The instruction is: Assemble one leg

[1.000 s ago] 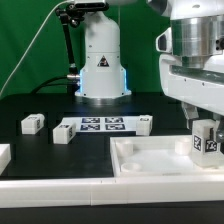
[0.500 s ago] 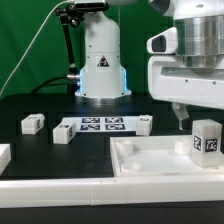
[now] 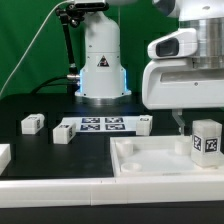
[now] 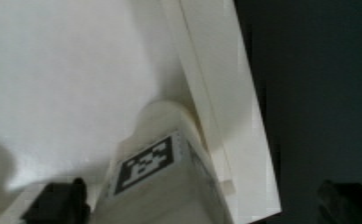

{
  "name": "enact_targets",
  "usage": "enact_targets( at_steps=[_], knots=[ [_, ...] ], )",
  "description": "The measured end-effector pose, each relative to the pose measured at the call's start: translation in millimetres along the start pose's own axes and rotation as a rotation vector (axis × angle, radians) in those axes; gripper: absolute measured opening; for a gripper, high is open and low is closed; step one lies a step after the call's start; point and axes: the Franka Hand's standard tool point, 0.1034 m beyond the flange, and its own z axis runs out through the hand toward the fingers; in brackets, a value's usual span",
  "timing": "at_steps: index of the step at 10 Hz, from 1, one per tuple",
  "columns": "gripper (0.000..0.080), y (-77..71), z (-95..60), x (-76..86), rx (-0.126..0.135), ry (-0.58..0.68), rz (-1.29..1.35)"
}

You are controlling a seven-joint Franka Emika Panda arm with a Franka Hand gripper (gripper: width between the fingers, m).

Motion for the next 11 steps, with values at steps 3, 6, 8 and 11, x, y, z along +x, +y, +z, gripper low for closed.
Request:
enact_targets(
  at_steps=[3,6,8,11],
  knots=[
    [0.0648,4.7,-1.4,7.6,-0.03,0.045,-0.364],
    [0.0637,6.5,0.0,8.3,-0.032,0.062,-0.448],
    [0.0289,6.6,0.3,8.2,-0.032,0.061,-0.448],
    [0.0291,13.1,-0.1,10.9,-0.016,0.063,-0.382]
  ],
)
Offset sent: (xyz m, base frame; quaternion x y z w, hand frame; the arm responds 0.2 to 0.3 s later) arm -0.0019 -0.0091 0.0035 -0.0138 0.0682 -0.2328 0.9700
